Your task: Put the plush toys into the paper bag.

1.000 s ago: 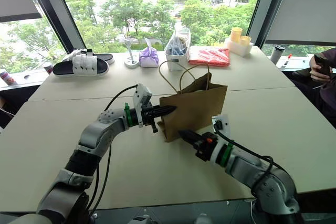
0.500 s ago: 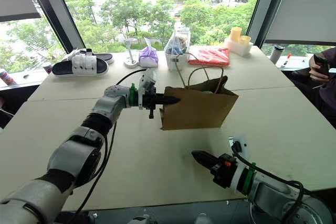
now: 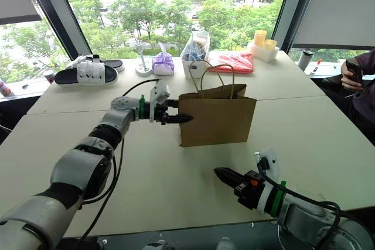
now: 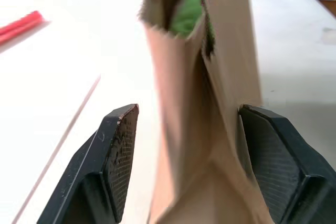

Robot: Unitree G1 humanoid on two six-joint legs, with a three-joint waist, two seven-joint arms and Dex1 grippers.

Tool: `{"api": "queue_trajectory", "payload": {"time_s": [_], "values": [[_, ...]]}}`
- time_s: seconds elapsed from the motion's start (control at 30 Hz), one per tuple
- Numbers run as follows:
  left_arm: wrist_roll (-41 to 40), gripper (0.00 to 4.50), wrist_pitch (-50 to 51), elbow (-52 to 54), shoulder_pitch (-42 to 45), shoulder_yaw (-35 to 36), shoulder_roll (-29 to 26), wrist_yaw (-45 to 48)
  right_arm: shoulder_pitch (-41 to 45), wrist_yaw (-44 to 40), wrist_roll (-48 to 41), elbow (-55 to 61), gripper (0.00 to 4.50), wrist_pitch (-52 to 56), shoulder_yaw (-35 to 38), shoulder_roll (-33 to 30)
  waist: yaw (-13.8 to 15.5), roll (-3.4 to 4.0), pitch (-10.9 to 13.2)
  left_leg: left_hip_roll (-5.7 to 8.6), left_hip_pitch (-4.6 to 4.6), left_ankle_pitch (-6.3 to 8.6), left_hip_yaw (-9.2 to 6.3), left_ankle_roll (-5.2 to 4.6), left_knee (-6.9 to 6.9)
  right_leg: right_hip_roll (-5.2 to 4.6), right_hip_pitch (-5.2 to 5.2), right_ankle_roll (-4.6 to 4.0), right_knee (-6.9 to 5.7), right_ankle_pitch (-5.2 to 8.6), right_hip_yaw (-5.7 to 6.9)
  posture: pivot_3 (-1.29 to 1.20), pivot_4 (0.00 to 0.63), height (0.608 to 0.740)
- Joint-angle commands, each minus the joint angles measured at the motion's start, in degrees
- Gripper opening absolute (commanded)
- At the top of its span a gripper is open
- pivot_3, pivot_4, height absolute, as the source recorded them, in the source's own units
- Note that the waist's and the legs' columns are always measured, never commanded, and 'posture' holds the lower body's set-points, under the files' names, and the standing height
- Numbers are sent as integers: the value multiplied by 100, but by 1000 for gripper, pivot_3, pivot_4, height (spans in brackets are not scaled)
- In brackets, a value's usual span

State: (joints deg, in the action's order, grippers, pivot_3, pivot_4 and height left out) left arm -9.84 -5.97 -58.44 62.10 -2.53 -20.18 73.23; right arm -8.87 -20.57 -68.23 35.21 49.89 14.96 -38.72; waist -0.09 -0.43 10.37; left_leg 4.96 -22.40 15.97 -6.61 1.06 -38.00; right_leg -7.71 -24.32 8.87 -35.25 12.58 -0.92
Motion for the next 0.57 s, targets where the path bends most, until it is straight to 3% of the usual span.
{"api": "queue_trajectory", "payload": {"time_s": [0.03,0.2,0.3,0.4,0.57], "values": [[-453,3217,1074,1786,-923,320,-398,-132,144,-370,153,-195,0,-136,237,-229,-31,0,0,0,0,0,-3,0,0,0,0,0,0,0,0,0,150,740],[-1501,3217,3656,5830,-3419,1043,-952,-1381,275,-705,793,-519,0,-495,366,-353,-73,1,0,-25,-3,4,-3,-4,6,2,-12,0,2,0,-19,0,150,740],[-2353,3217,5058,8187,-5249,1786,-836,-2519,38,-927,1038,-580,0,-635,376,-306,-49,4,-2,-30,1,6,-1,-1,7,2,-10,-1,0,0,-23,0,150,740],[-2605,3217,5447,9302,-6367,2065,-450,-3418,-171,-1133,1234,-609,0,-702,265,-261,81,5,-4,-31,3,9,-1,5,5,3,0,-3,8,0,-26,0,150,740],[-2688,3217,5359,9914,-7146,1955,214,-4341,-116,-1377,1394,-758,0,-684,118,-246,125,5,-5,-31,33,2,0,14,-7,6,50,-35,18,8,-22,0,150,740]]}}
